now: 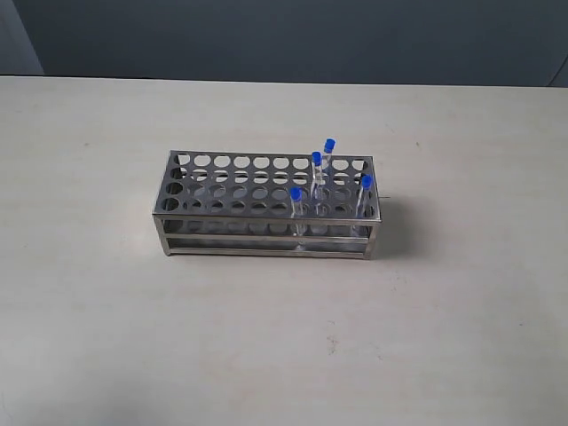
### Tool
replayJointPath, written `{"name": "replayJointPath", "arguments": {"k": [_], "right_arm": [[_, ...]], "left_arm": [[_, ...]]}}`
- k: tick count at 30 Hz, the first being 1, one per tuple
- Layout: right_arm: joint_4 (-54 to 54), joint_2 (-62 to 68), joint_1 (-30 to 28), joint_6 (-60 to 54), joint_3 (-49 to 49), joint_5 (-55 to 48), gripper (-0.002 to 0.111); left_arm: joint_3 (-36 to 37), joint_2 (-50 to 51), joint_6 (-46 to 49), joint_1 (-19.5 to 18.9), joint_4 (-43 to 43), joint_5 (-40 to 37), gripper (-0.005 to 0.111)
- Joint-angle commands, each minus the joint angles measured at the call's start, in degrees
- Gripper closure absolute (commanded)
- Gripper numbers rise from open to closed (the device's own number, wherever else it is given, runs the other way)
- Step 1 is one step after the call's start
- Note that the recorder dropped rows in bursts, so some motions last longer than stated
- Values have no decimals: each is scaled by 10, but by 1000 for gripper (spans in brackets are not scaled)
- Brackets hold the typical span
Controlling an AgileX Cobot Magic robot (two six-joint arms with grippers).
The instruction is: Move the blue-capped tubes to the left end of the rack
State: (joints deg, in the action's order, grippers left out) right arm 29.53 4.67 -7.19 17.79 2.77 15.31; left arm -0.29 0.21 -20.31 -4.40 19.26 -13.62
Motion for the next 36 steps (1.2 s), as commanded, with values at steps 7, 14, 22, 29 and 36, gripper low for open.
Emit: {"name": "replayJointPath", "arguments": {"k": [7,14,22,29,36], "right_arm": [[-617,492,12,181,390,113,108],[-579,733,111,90,312,231,108],[-651,913,152,42,339,384,89],[-748,949,152,92,361,351,33],[-809,951,153,117,361,339,45]], "left_arm": [[2,-2,-1,5,-3,-1,106],[2,-2,-1,5,-2,-1,106],[2,-2,-1,5,-2,-1,106],[2,-2,-1,5,-2,-1,106],[2,-2,-1,5,-2,-1,106]]}}
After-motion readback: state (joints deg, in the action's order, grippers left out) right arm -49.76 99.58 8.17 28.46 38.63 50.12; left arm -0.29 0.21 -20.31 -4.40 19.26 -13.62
